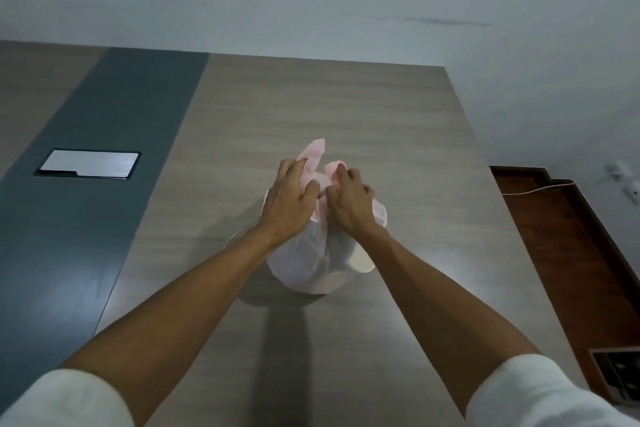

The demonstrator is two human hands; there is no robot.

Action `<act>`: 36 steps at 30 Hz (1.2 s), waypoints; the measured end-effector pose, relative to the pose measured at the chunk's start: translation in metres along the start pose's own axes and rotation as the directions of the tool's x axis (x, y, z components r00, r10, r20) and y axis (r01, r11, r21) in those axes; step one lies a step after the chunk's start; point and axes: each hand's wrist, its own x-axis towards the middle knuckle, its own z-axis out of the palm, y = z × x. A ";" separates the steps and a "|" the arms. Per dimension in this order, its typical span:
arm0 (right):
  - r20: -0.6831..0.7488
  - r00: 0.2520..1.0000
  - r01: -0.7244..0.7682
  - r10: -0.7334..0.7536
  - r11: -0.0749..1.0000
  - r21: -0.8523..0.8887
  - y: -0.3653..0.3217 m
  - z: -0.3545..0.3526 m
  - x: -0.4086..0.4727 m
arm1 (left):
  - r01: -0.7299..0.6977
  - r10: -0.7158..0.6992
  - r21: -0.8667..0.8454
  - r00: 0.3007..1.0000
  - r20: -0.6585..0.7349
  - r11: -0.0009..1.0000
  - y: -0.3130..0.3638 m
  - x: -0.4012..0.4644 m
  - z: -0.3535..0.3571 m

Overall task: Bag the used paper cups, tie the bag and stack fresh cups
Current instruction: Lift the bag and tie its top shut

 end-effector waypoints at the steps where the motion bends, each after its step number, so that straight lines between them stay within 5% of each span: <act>1: -0.032 0.999 -0.015 0.019 0.992 0.126 0.002 -0.007 0.003 | -0.062 0.061 0.096 0.998 0.007 0.993 -0.003 -0.001 -0.001; 3: -0.097 0.995 -0.008 0.035 0.964 0.267 0.005 -0.020 0.006 | -0.149 0.160 0.238 0.987 -0.027 0.960 -0.005 -0.002 -0.001; 6: -0.076 0.993 -0.042 0.089 0.874 0.484 0.006 -0.031 0.006 | -0.197 0.220 0.188 0.969 -0.110 0.962 0.001 -0.002 -0.002; 10: 0.036 0.964 -0.207 0.264 0.657 0.725 0.008 -0.038 0.007 | 0.086 -0.122 -0.219 0.980 -0.155 0.972 0.019 0.002 -0.004; 14: 0.129 0.948 -0.288 0.291 0.615 0.734 0.014 -0.041 0.013 | 0.284 -0.331 -0.272 0.932 -0.147 0.920 0.021 0.015 -0.006; 21: 0.223 0.951 -0.261 0.216 0.169 0.950 0.004 -0.052 0.018 | 0.287 -0.318 -0.352 0.947 -0.035 0.891 0.019 0.018 0.006; 26: 0.244 0.907 -0.311 0.343 0.155 0.938 -0.003 -0.056 0.019 | 0.238 -0.290 -0.582 0.957 0.003 0.778 0.026 0.012 0.006; 30: 0.380 0.866 -0.387 0.326 -0.047 0.921 -0.006 -0.062 0.015 | 0.309 -0.297 -0.694 0.944 0.142 0.650 0.027 0.007 0.000; 31: 0.378 0.868 -0.395 0.322 -0.015 0.919 -0.005 -0.062 0.014 | 0.315 -0.288 -0.709 0.944 0.162 0.631 0.025 0.006 -0.001; 34: 0.245 0.938 -0.313 0.244 0.300 0.901 0.001 -0.058 0.009 | 0.287 -0.202 -0.725 0.958 0.205 0.626 0.017 0.010 -0.005; 36: 0.196 0.960 -0.261 0.199 0.392 0.882 0.002 -0.054 0.004 | 0.338 -0.199 -0.724 0.941 0.274 0.601 0.013 0.014 -0.008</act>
